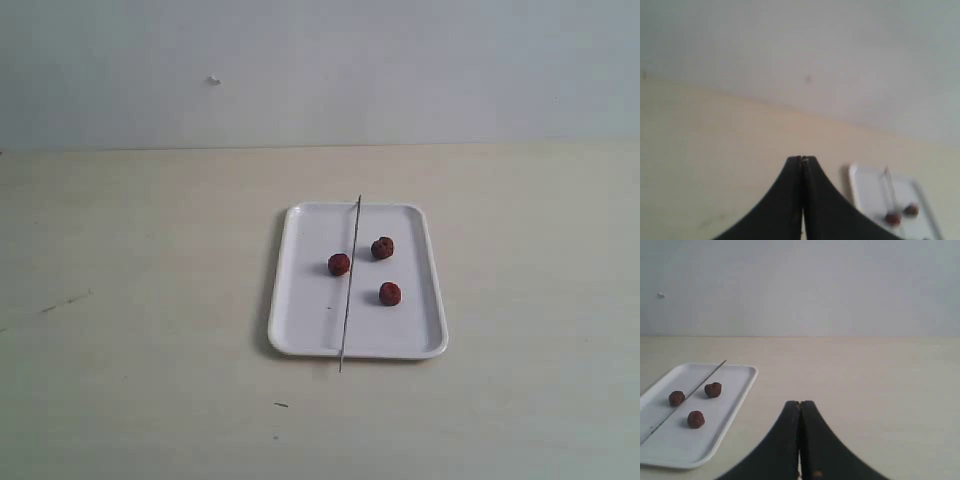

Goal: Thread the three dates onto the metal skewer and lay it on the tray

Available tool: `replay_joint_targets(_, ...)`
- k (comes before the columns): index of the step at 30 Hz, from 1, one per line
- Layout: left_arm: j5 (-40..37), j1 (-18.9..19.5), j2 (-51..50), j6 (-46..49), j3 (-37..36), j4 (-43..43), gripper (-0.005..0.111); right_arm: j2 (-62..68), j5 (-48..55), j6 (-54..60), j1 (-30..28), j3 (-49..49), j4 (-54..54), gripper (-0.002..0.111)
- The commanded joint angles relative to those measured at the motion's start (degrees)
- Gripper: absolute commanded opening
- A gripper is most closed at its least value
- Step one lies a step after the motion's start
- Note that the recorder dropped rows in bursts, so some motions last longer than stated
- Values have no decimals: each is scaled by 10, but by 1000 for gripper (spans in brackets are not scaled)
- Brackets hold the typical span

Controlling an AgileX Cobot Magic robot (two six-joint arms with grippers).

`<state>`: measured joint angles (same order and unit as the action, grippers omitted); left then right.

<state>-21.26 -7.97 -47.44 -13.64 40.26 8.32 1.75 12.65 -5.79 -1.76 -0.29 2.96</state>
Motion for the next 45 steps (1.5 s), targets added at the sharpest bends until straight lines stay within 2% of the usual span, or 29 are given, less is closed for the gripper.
replay_joint_targets(1,-179,-8,-181,49,70,31,0,-4,-1,2,-3,3,1,0)
replay_joint_targets(3,-211,-27,-259,76,92,60,0,-4,-1,2,-3,3,1,0)
replay_joint_targets(6,-231,-78,-353,114,125,88,0,-4,-2,2,-3,3,1,0)
replay_joint_targets(14,-239,-262,-535,119,259,64,0,-4,-2,2,-3,3,1,0)
replay_joint_targets(18,-251,-317,-599,112,346,41,0,-4,-2,2,-3,3,1,0)
replay_joint_targets(22,-272,-339,-649,87,429,41,0,-4,-2,0,-3,3,1,0)
replay_joint_targets(29,-312,-342,-712,86,516,50,0,-4,-2,2,-3,3,1,0)
replay_joint_targets(35,-343,-346,-739,87,530,65,0,-4,-2,2,-3,3,1,0)
replay_joint_targets(40,-338,-346,-752,90,531,61,0,-4,-2,2,-3,3,1,0)
replay_joint_targets(42,-329,-346,-752,90,531,59,4,-4,-2,2,-3,3,1,0)
replay_joint_targets(45,-324,-346,-752,96,534,59,17,-4,-2,2,-3,3,1,0)
